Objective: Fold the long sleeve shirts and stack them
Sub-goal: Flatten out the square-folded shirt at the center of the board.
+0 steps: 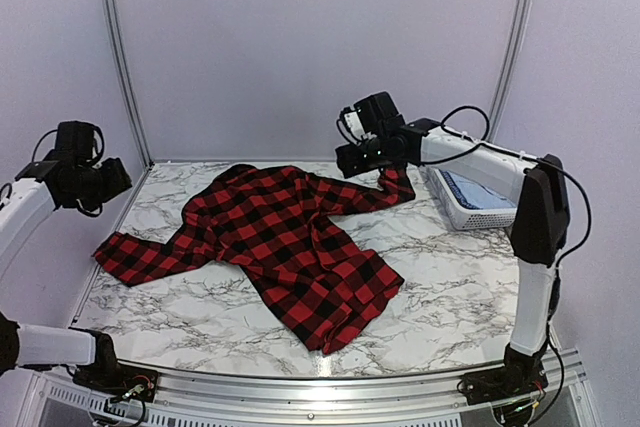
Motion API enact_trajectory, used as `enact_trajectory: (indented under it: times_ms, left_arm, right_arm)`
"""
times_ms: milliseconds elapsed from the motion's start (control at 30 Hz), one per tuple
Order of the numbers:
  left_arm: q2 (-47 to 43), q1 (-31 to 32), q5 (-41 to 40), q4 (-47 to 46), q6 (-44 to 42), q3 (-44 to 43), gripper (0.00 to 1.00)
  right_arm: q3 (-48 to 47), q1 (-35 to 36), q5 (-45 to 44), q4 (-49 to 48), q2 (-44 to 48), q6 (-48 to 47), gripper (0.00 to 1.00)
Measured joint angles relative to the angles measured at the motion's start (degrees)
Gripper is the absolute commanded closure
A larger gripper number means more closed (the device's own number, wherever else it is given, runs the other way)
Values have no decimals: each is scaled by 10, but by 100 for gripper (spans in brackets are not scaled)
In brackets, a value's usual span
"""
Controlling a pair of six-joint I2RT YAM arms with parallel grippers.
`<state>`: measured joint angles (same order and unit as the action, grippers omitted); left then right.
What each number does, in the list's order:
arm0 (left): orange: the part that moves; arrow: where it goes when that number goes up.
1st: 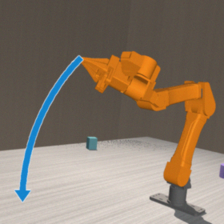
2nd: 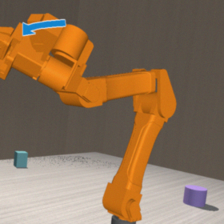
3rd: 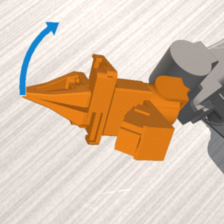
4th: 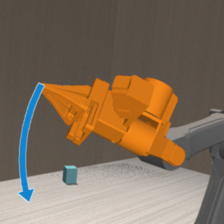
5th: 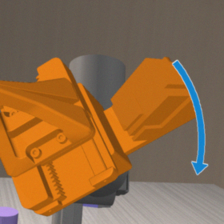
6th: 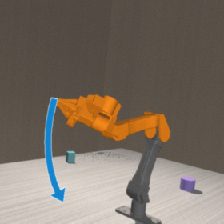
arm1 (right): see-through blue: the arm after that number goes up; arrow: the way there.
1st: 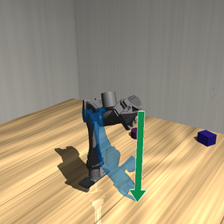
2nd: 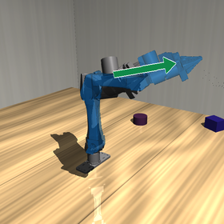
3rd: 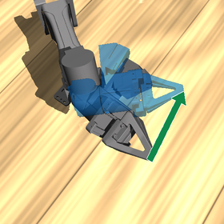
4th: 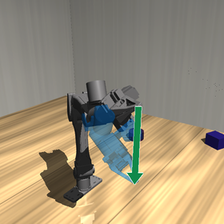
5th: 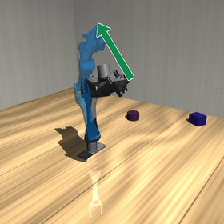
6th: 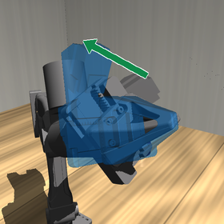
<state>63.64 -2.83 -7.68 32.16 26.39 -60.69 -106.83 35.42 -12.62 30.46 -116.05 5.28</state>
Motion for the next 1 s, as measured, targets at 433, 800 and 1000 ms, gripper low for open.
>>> enact_trajectory:
  times_ms: [433, 800, 1000]
  left_arm:
    - [105, 227, 31, -104, 133, 146, 42]
    - [246, 239, -10, -177, 163, 145, 52]
    - [281, 239, -40, -191, 168, 145, 69]
  right_arm:
    - [286, 147, 96, -39, 138, -6, 40]
    - [339, 188, 128, -41, 140, -2, 42]
    - [369, 194, 143, -43, 144, 15, 46]
